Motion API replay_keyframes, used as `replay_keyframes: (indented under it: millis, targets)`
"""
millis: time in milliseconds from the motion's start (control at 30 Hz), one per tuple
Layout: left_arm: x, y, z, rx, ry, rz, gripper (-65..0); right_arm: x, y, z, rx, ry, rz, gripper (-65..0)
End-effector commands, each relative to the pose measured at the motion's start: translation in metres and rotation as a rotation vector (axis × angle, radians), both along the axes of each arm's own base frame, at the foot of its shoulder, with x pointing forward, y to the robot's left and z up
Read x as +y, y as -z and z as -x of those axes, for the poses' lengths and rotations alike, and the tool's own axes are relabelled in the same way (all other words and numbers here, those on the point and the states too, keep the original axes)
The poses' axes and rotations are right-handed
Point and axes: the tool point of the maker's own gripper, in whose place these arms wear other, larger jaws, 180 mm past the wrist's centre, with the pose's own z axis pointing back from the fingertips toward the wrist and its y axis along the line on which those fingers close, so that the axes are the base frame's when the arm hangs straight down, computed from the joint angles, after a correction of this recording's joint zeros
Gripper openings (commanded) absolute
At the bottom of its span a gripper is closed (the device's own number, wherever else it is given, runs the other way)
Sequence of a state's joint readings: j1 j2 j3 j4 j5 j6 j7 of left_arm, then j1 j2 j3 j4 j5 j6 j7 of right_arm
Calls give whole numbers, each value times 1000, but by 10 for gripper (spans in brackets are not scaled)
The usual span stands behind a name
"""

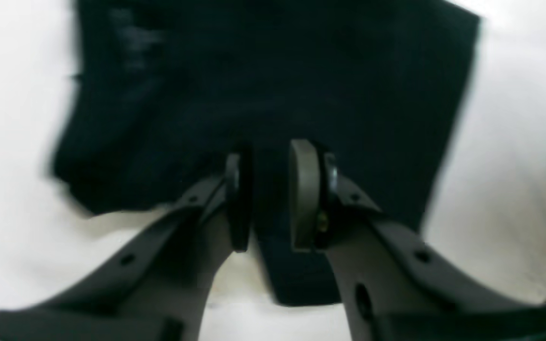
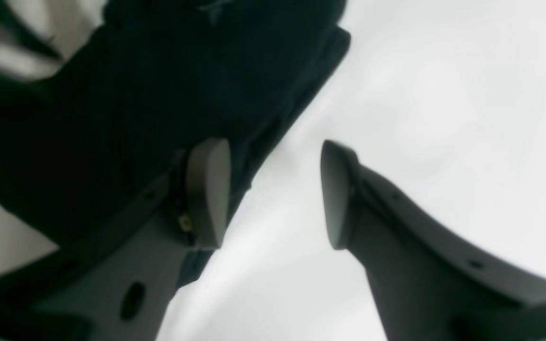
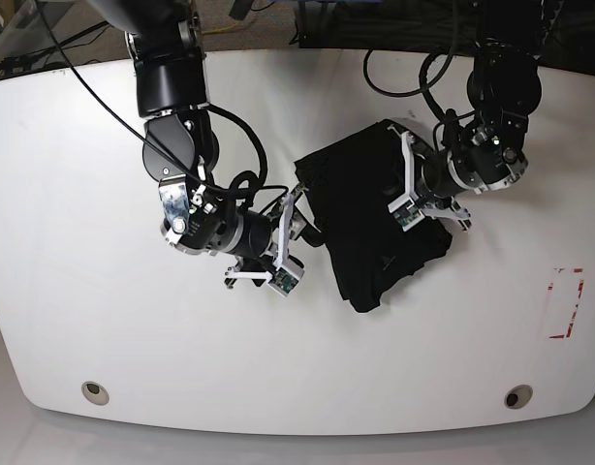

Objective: Fold the T-shirt properly
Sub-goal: 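Tuck and flatten the bundle edges with both grippers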

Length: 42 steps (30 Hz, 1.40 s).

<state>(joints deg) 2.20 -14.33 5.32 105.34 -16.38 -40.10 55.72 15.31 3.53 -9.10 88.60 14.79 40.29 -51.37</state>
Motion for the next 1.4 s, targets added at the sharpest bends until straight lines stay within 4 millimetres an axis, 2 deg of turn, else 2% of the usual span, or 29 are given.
replay_keyframes:
  millis: [0,133,200,333,467,600,767,900,1000,1167,1300,1367]
  targets:
    - [-4,-10,-4,-37,9,24,-531,6,-9,-10,-17,6,-26,-365]
    - [-18,-7,-1,-18,-4,73,-531,7,13,-9,38,15,-49,-365]
    - [-16,8,2,30,-14,70,-531,7,25,-7,69,23,-64,-365]
    - [-4,41,4,106,-46,21,-531,7,42,-2,116,34,-81,-366]
    - [8,46,1,102,-62,-18,-531,5,56,6,156,42,-81,-366]
    - [35,46,0,97,-65,-83,-531,0,60,11,163,47,-87,-366]
    - [47,33,-3,54,-53,-123,-531,3,37,9,89,32,-91,-366]
    - [41,9,-9,-26,-28,-126,-531,1,16,0,42,18,-47,-366]
    - [34,-8,-11,-82,-11,-121,-531,7,-5,-10,-4,7,-41,-366]
    - [26,-10,-9,-88,2,-110,-531,17,-37,-30,-63,-9,-68,-360]
    - [15,-8,-7,-79,-7,-74,-531,34,-53,-42,-21,-35,-192,-360]
    - [14,-4,-3,-68,-9,-70,-531,37,-54,-46,12,-39,-235,-360]
